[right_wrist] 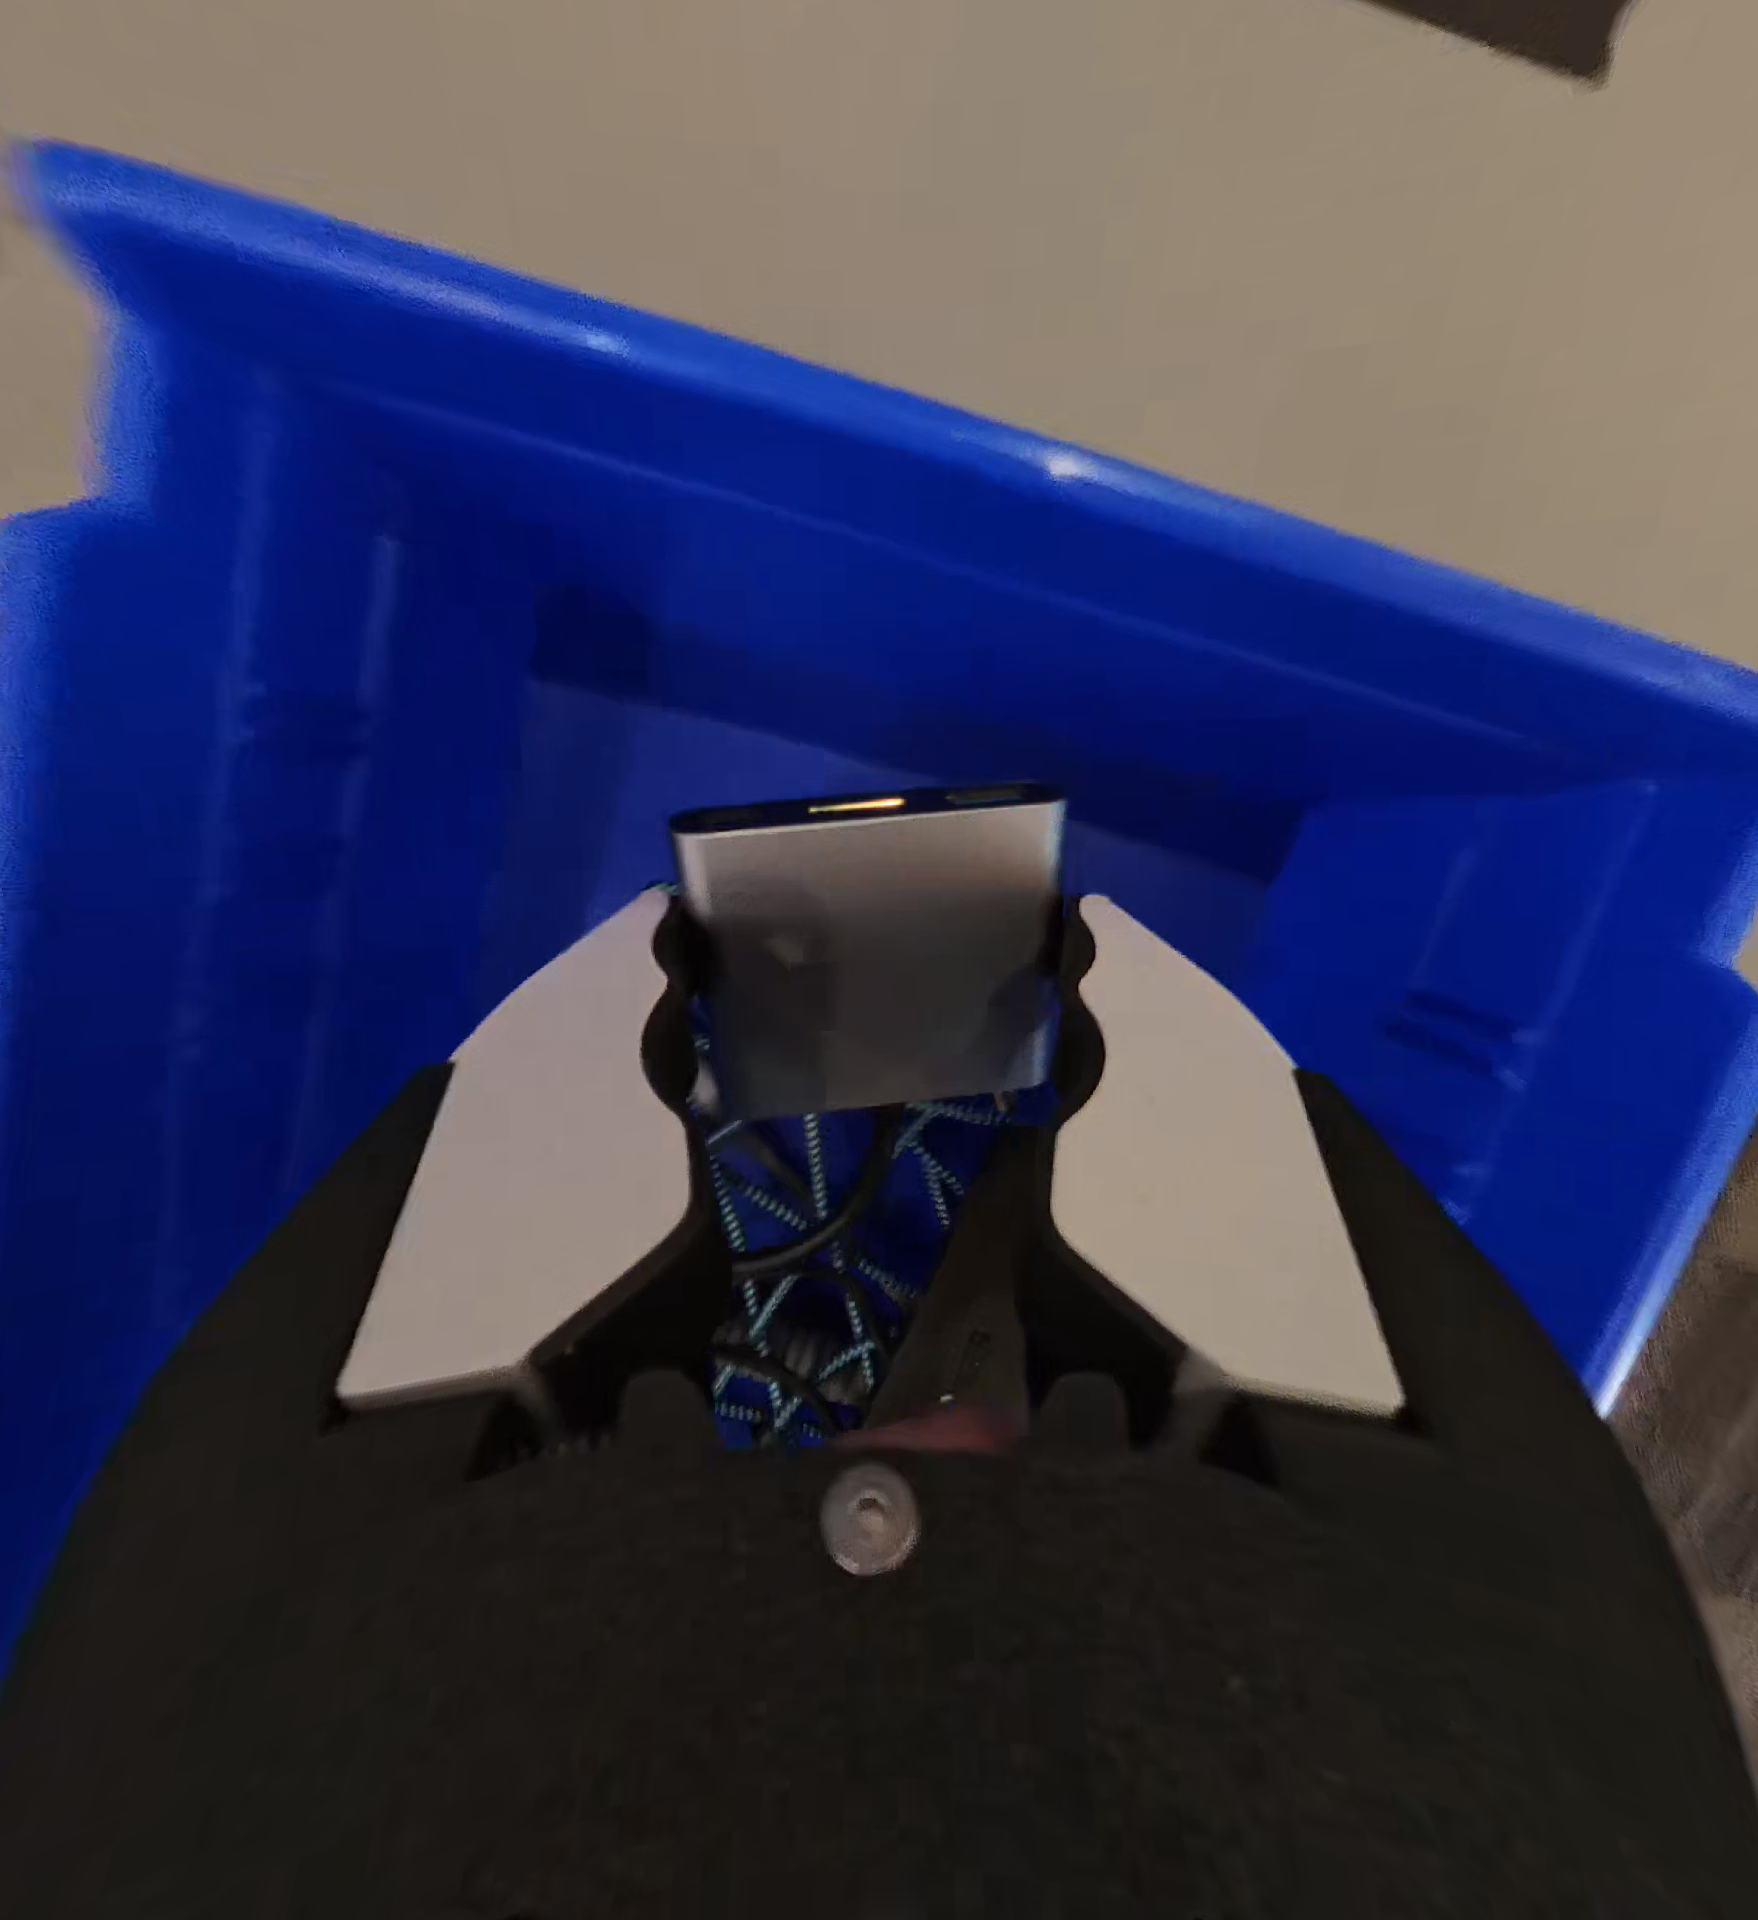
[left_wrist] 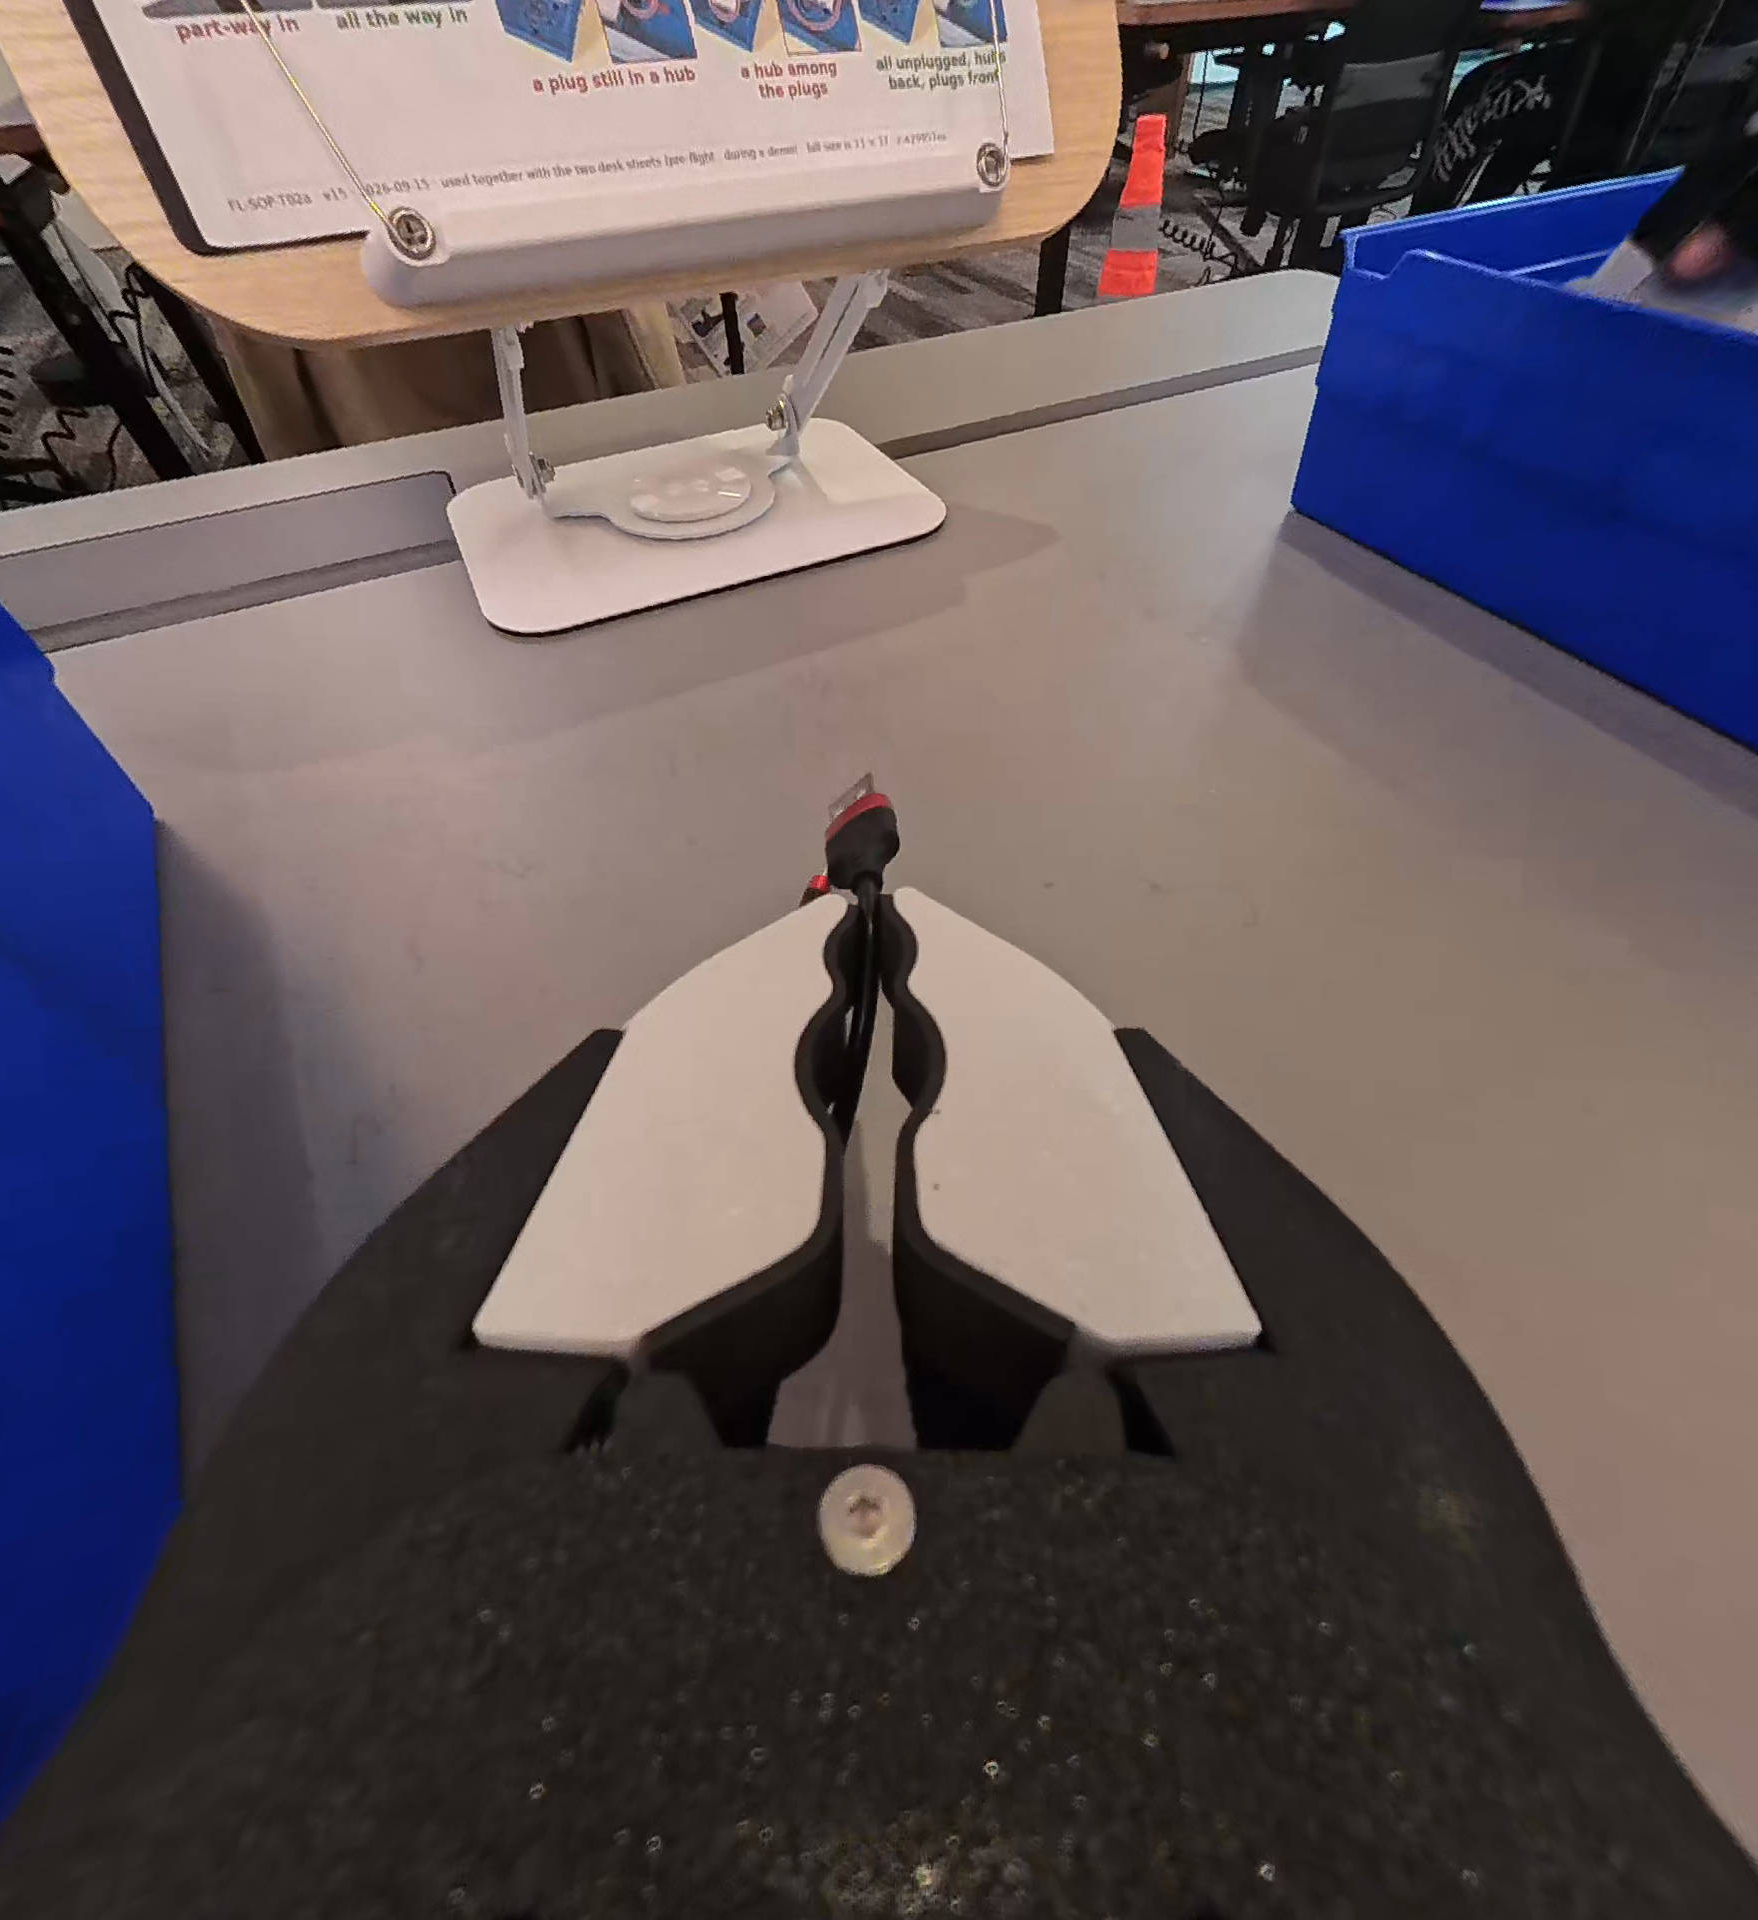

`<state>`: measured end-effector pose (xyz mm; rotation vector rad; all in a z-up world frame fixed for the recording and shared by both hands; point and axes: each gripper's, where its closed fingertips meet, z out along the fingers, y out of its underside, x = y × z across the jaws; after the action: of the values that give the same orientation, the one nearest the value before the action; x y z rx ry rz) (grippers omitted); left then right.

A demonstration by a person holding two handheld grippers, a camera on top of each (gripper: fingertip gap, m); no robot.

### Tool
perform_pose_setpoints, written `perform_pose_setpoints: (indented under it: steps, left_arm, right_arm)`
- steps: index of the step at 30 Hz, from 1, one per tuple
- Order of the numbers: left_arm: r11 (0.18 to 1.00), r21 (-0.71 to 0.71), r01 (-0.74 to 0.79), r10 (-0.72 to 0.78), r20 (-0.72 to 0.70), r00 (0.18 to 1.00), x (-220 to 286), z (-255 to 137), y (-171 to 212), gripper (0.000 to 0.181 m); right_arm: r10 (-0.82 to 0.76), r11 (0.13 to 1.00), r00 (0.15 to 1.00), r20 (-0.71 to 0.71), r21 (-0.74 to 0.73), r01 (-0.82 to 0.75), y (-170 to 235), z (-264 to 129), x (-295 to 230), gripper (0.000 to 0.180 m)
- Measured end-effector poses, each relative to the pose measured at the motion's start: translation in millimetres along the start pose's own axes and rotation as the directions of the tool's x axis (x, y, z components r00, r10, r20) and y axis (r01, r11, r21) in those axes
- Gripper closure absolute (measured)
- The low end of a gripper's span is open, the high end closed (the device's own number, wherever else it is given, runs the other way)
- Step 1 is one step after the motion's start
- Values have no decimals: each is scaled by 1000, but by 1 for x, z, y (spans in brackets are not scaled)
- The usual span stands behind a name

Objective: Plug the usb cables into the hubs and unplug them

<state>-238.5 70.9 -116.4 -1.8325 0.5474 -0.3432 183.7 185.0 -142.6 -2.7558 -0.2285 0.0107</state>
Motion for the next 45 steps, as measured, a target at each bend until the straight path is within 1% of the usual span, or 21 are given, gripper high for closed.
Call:
perform_pose_setpoints:
  steps: [2, 6, 9, 11, 13, 15, 17, 18, 19, 20, 22, 23, 26, 27, 29, 32, 35, 37, 39, 42, 45]
  left_arm:
    - [1000, -1, -7, 7, 2, 1000, 0, 0, 0, 179]
    - [1000, -16, -13, 13, -3, 1000, 2, 2, 3, 179]
    - [999, -30, -14, 14, -9, 1000, 3, 3, 5, 179]
    - [1000, -25, -16, 16, -9, 1000, 3, 3, 4, 179]
    - [999, -27, -17, 17, -11, 1000, 3, 3, 5, 179]
    - [999, -28, -17, 16, -13, 1000, 3, 3, 5, 179]
    - [999, -32, -19, 19, -16, 1000, 4, 3, 5, 179]
    - [999, -35, -21, 21, -18, 1000, 5, 4, 6, 179]
    - [999, -37, -25, 24, -18, 1000, 5, 4, 6, 179]
    - [999, -38, -29, 28, -17, 999, 5, 4, 6, 179]
    - [999, -36, -30, 30, -15, 999, 5, 4, 6, 179]
    - [999, -37, -29, 29, -14, 999, 4, 4, 6, 179]
    - [999, -40, -20, 20, -21, 1000, 4, 5, 7, 179]
    - [999, -41, -17, 16, -23, 1000, 4, 5, 7, 179]
    - [999, -46, -11, 9, -29, 1000, 5, 6, 7, 179]
    - [999, -46, -15, 14, -29, 999, 5, 6, 7, 179]
    - [998, -52, -16, 14, -38, 999, 6, 7, 8, 179]
    - [998, -54, -17, 14, -48, 999, 8, 7, 9, 179]
    - [999, -40, -12, 9, -74, 997, 10, 7, 6, 179]
    - [998, -25, -55, 51, -155, 987, 19, 11, -16, 179]
    - [992, 11, -122, 122, -222, 967, 35, 13, -67, 179]
  right_arm:
    - [26, 999, 998, -62, -41, -29, 3, 12, 12, 112]
    - [59, 994, 998, -35, -87, -62, 11, 34, 8, 112]
    - [45, 998, 996, -78, -47, -49, 10, 39, 16, 105]
    - [30, 999, 994, -107, 17, -28, 1, 28, 21, 99]
    - [19, 989, 995, -102, 146, -4, -15, -4, 15, 95]
    - [-37, 925, 997, -73, 375, 62, -35, -64, -14, 96]
    - [-104, 779, 992, -70, 614, 125, -37, -135, -59, 100]
    - [-155, 688, 988, -24, 715, 125, -29, -164, -93, 106]
    - [-247, 596, 968, 49, 795, 112, -14, -186, -136, 113]
    - [-342, 534, 932, 121, 841, 87, 5, -196, -180, 115]
    - [-502, 524, 831, 239, 849, 73, 51, -183, -259, 111]
    - [-551, 523, 795, 255, 847, 91, 70, -167, -288, 111]
    - [-616, 447, 767, 181, 881, 152, 95, -124, -327, 117]
    - [-622, 414, 768, 153, 896, 157, 96, -117, -329, 117]
    - [-628, 360, 760, 169, 928, 91, 96, -116, -330, 126]
    - [-616, 406, 755, 225, 912, 60, 98, -104, -323, 125]
    - [-593, 399, 766, 248, 917, 11, 97, -108, -316, 124]
    - [-576, 410, 784, 233, 912, 31, 95, -104, -313, 124]
    - [-575, 389, 792, 206, 920, 43, 95, -105, -311, 127]
    - [-591, 382, 787, 179, 921, 77, 98, -103, -316, 129]
    - [-595, 363, 789, 152, 927, 95, 99, -104, -317, 129]
